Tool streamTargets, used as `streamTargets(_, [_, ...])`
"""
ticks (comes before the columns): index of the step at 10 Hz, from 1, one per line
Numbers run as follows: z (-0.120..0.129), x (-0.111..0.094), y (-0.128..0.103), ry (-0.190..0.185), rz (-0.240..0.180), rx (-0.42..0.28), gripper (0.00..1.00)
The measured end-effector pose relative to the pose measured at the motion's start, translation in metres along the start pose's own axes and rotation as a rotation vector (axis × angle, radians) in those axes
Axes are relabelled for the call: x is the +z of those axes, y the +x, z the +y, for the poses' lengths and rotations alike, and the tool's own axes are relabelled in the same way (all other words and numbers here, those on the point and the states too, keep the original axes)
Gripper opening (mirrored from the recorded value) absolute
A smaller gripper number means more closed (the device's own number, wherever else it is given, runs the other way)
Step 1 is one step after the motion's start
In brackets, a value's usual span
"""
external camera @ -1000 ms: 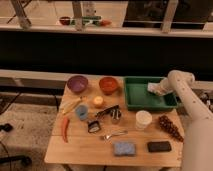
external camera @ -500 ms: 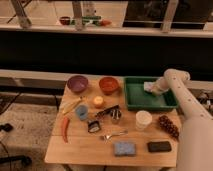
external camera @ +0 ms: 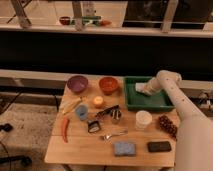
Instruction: Wipe tray with towel
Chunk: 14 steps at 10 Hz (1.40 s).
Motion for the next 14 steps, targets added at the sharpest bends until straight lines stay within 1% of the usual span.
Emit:
streamTargets(2, [0.011,-0.004,-0.007,-0.011,-0.014,-0.012,0.04])
streamTargets(5, [0.043,-0.026,-0.001,-0.029,-0.014,-0.009,0.04])
streamTargets(7, [0.053,-0.039,0.002,-0.033,-0.015,-0.007,0.04])
streamTargets(9, [0.053,-0.041,0.000,-0.036,-0.021,-0.009,0.04])
streamTargets(11, [0.043,-0.044,0.006,-0.023,-0.018,-0.008,0.04])
streamTargets(12, [0.039,-0.046,0.010,-0.012,-0.017,-0.004,0.04])
streamTargets(14, [0.026,-0.063,0.023,0.037,-0.010,0.004,0.04])
